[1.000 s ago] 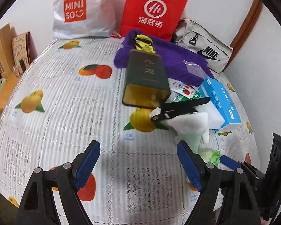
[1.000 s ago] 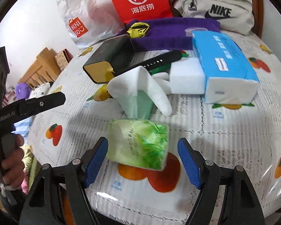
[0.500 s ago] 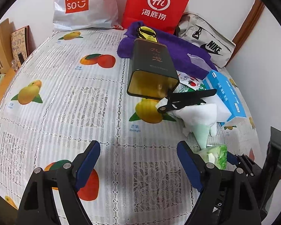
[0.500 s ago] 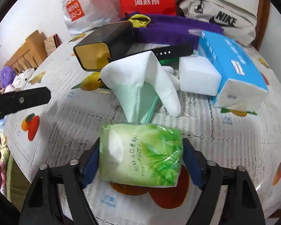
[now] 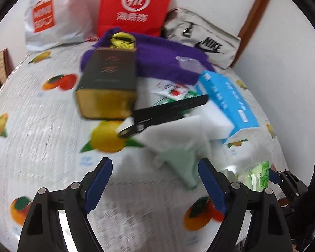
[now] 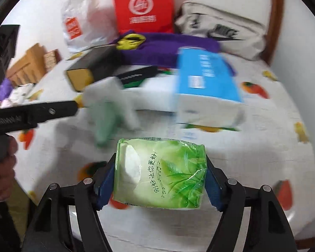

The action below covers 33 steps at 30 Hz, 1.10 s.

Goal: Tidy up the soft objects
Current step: 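Grasp the green tissue pack with the right tool while the left tool grasps the white cloth, then carry the tissue pack and white cloth toward the purple towel with both tools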

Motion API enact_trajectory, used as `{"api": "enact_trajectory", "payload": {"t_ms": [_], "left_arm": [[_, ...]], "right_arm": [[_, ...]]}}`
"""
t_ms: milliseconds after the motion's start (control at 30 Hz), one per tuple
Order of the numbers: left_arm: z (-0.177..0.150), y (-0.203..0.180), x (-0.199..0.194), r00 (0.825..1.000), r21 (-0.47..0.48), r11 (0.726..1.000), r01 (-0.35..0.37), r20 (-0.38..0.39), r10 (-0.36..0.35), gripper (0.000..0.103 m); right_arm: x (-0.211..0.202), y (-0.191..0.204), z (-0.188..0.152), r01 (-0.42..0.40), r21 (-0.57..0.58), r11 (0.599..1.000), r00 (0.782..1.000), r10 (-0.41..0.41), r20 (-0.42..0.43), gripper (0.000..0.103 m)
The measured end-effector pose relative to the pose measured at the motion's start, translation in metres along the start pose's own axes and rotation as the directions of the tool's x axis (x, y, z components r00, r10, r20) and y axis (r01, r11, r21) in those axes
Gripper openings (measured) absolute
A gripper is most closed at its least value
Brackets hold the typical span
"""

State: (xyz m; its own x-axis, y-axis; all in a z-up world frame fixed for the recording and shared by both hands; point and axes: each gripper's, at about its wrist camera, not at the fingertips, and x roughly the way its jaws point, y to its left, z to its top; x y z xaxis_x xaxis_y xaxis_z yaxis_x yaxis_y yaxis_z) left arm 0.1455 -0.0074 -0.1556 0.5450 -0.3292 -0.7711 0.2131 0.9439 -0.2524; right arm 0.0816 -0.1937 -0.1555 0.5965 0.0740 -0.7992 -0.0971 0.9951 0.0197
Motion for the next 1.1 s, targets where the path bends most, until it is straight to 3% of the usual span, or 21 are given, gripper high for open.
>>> {"api": "enact_trajectory", "payload": {"t_ms": [133,300,367,400,467,533,700,1100], "left_arm": [[0.002,-0.018,0.013,0.999,0.043,0.999,-0.024,0.023,0.023,0.083],[0.007,-0.028,0.035,0.998,0.068,0.996,-0.061,-0.021,0.063,0.082],[0.010,-0.026,0.043,0.997,0.062,0.996,-0.064,-0.040,0.067,0.071],[0.010,-0.025,0.044,0.997,0.057,0.996,-0.066,-0.038,0.069,0.056],[0.012,-0.023,0.044,0.997,0.047,0.997,-0.065,-0.032,0.067,0.052],[0.012,-0.021,0.044,0.998,0.044,0.998,-0.052,-0.029,0.053,0.034],[0.012,-0.015,0.027,1.000,0.043,0.999,-0.013,-0.010,0.014,0.013],[0.012,0.007,-0.035,0.995,0.034,0.999,0.033,0.088,-0.035,0.011]], "right_arm": [[0.009,-0.026,-0.007,0.029,0.044,0.999,0.999,-0.028,-0.024,0.073],[0.021,-0.038,-0.012,0.009,0.070,0.998,0.999,-0.006,-0.042,0.073],[0.024,-0.038,-0.014,-0.001,0.077,0.997,0.999,0.004,-0.043,0.073],[0.024,-0.038,-0.014,-0.003,0.074,0.997,0.999,0.005,-0.037,0.073],[0.025,-0.037,-0.014,-0.007,0.070,0.998,0.999,0.010,-0.033,0.074],[0.025,-0.038,-0.015,-0.014,0.078,0.997,1.000,0.016,-0.027,0.074],[0.025,-0.037,-0.015,-0.011,0.069,0.998,1.000,0.013,-0.019,0.074],[0.012,-0.038,-0.014,0.001,0.070,0.998,1.000,-0.001,-0.007,0.073]]}}
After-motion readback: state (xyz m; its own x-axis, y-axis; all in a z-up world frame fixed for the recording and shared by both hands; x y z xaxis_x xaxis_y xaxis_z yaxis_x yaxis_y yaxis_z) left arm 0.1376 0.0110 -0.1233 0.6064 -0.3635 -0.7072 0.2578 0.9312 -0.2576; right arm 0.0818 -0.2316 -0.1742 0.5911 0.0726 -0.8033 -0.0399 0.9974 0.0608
